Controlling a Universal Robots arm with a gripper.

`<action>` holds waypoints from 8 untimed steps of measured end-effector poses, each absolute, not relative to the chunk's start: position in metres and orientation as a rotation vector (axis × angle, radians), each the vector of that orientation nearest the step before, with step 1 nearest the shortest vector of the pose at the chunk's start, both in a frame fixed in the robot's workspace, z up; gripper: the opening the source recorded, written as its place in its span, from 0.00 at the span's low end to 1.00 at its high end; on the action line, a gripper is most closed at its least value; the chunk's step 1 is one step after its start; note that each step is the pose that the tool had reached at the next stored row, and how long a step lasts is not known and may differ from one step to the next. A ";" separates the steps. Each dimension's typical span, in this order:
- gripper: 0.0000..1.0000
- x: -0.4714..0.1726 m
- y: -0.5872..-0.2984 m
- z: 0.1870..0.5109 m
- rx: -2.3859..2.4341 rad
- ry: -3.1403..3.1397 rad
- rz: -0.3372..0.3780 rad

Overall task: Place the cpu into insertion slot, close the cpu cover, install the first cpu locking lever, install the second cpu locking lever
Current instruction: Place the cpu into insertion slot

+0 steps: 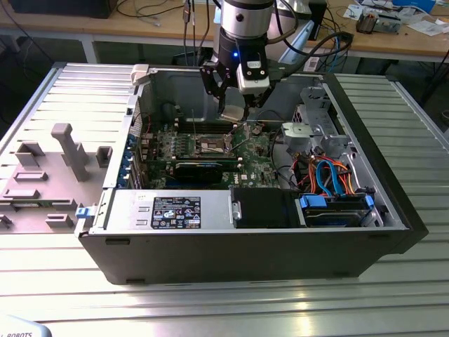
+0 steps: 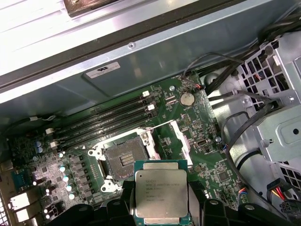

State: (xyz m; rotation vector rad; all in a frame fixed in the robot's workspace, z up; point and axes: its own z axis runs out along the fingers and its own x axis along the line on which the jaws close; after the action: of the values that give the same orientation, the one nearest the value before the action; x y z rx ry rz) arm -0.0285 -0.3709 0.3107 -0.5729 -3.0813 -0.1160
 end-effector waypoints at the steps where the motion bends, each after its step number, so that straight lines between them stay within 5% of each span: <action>1: 0.54 -0.028 -0.371 0.311 -0.574 -3.081 -0.116; 8: 0.54 -0.028 -0.371 0.311 -0.581 -3.080 -0.116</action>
State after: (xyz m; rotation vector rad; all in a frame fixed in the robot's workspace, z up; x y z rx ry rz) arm -0.0284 -0.3709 0.3106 -0.5814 -3.0799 -0.1160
